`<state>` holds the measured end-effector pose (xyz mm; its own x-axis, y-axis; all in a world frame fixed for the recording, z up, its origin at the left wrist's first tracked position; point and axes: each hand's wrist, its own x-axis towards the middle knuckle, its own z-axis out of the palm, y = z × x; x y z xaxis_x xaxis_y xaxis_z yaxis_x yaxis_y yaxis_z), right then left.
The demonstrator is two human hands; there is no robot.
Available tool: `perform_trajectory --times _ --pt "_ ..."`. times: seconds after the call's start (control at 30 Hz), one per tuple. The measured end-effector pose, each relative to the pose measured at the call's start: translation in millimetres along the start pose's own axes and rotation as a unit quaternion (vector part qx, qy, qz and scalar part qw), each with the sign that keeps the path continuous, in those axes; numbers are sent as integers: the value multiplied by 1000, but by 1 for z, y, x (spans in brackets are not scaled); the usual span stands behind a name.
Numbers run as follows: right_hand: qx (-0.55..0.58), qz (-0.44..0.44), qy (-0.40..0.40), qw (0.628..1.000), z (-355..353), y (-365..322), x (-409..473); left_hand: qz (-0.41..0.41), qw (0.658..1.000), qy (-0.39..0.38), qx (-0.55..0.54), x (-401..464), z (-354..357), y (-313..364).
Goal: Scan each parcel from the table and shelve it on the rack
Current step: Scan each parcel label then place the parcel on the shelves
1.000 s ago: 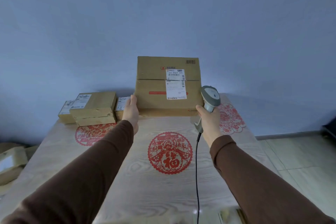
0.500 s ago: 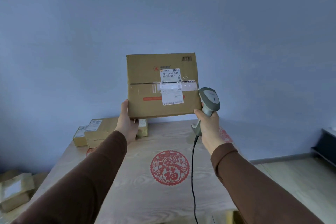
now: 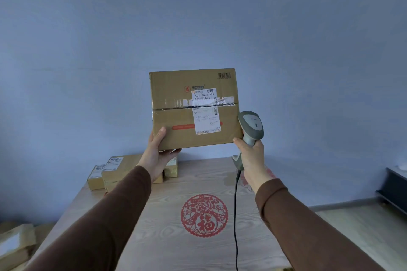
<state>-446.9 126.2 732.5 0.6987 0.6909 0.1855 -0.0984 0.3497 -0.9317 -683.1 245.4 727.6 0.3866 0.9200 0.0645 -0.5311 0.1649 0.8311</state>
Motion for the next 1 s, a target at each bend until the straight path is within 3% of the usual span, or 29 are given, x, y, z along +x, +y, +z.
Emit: perform_trajectory --times 0.23,0.5,0.8,0.93,1.0 --pt "-37 -25 -7 999 7 3 0 -8 1000 2 -5 -2 -9 3" --pt "-50 -21 -11 999 12 4 -1 -7 999 -45 6 -1 -17 17" --pt "-55 -13 -21 998 17 -9 -11 37 999 -24 17 -4 -20 20" --pt "-92 -83 15 992 25 -15 -18 47 999 -11 14 0 -28 20" --pt "-111 -109 -7 988 32 -25 -24 52 998 -10 22 2 -30 20"
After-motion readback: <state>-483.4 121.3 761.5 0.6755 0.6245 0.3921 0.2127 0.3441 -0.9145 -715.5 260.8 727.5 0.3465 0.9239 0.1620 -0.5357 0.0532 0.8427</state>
